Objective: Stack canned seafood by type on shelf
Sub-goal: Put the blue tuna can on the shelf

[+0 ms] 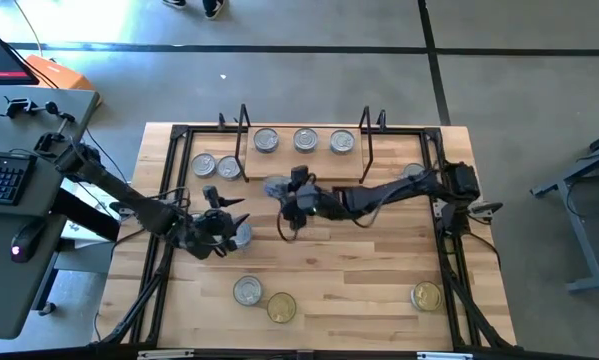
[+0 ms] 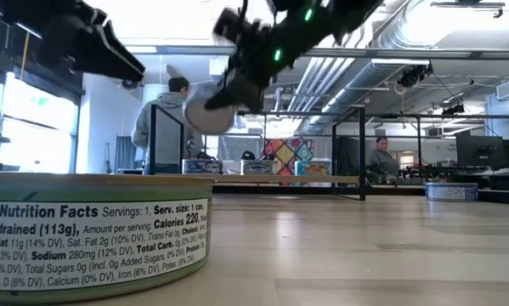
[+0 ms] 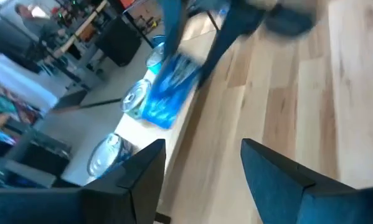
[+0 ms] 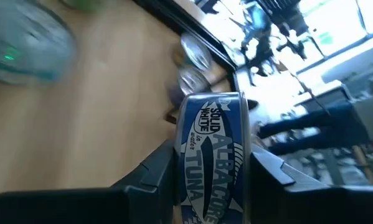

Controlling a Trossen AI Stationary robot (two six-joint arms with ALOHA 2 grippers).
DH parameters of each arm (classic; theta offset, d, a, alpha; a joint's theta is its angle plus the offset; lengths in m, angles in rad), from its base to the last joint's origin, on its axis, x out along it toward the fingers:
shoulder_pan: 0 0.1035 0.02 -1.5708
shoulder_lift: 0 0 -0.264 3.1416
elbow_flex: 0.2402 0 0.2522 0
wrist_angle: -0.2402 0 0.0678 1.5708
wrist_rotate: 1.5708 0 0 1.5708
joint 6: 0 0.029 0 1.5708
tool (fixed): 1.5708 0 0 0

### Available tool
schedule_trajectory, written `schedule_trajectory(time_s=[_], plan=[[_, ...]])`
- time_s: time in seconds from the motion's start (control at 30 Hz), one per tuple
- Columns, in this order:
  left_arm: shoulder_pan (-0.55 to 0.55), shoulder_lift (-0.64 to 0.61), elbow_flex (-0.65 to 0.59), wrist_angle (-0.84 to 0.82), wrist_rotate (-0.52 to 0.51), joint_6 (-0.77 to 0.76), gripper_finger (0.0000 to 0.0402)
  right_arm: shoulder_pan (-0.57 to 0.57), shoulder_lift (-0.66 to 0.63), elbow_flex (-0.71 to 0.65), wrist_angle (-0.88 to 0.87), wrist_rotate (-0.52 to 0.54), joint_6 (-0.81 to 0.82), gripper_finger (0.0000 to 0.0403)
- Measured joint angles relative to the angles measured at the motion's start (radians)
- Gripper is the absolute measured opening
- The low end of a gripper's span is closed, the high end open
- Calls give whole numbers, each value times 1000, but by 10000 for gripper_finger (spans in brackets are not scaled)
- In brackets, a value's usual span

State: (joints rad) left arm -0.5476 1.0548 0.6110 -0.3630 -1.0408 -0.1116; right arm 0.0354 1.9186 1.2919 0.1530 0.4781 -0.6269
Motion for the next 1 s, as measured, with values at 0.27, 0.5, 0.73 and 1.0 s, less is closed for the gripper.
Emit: schedule_trajectory(time_s=[0.27,0.5,0.73,1.0], plan=[[-75,-92,21,-97,-78,-147,195,-93,183,203,-65,-25,-33,121],[-89,-107,20,-129,-97,-148,195,-122,355,453,-272,30,-31,121],[-91,-102,20,-151,-87,-161,195,-125,452,601,-388,61,-28,121],[-105,-102,14,-170,-72,-211,195,-129,470,618,-438,27,25,246]])
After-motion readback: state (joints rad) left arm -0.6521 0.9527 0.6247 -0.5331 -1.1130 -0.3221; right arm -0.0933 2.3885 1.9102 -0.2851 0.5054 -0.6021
